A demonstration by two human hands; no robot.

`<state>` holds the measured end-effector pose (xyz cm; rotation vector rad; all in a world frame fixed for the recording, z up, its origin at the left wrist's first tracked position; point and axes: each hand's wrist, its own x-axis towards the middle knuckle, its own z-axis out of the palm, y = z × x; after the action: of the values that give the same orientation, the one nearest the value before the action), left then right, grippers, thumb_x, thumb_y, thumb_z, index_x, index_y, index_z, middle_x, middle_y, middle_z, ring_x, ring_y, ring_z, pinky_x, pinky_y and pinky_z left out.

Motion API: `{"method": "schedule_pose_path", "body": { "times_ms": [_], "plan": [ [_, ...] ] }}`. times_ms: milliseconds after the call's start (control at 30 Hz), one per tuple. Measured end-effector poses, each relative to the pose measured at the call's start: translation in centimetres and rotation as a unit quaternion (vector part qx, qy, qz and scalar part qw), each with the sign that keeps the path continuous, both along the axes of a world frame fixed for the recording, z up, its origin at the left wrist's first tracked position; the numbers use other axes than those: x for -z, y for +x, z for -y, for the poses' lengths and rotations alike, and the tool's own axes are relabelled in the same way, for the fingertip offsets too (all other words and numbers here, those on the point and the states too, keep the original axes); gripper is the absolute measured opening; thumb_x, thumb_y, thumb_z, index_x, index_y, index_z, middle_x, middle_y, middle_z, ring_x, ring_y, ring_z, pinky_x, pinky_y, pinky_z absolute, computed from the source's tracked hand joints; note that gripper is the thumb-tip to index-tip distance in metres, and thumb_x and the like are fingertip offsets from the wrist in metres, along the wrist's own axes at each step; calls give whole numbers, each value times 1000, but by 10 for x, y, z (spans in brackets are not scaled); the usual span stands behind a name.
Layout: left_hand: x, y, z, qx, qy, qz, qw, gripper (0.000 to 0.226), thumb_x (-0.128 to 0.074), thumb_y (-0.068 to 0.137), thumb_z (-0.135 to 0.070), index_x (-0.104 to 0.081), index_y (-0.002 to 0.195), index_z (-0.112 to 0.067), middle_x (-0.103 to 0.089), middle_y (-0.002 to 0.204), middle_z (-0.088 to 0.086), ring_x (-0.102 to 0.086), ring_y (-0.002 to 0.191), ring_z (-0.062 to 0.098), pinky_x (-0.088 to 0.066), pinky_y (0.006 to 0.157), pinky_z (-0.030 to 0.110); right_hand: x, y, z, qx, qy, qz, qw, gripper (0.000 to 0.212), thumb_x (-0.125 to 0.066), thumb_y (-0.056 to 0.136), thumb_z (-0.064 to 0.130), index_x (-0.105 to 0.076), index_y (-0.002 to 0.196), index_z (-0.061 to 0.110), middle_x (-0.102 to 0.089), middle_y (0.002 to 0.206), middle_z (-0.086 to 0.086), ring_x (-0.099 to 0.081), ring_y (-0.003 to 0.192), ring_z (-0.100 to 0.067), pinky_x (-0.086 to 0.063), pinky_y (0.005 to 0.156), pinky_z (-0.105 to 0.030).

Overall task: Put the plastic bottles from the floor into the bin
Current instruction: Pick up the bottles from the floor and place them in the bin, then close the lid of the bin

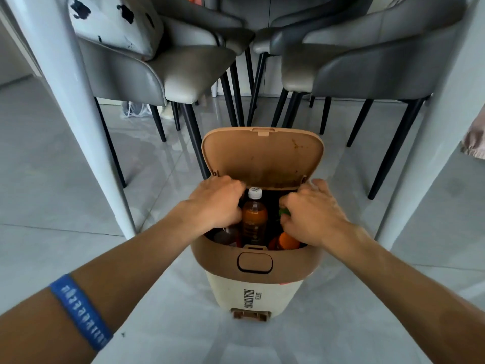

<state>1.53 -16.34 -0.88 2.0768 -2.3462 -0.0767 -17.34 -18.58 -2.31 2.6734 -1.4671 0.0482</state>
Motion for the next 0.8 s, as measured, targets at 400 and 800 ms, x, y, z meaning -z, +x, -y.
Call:
{"method": "schedule_pose_path", "body": {
  "times_ms": [400,800],
  "plan": [
    [10,-10,3,47,131,-157,978,59,-57,85,-17,-46,142,-29,-51,145,-3,-51,127,20,-45,100,30,-14,-16,-11,50,-99,392,913,18,-56,89,13,-59,105,20,-62,103,4,-56,95,-17,-51,78,-35],
    [-32,19,-38,29,-339,-197,920,40,-62,83,-15,-58,122,-12,-55,120,8,-51,110,26,-45,93,41,-49,0,-13,43,-79,345,934,57,-56,90,43,-36,140,25,-50,140,0,-44,129,-24,-34,107,-48]
  ]
}}
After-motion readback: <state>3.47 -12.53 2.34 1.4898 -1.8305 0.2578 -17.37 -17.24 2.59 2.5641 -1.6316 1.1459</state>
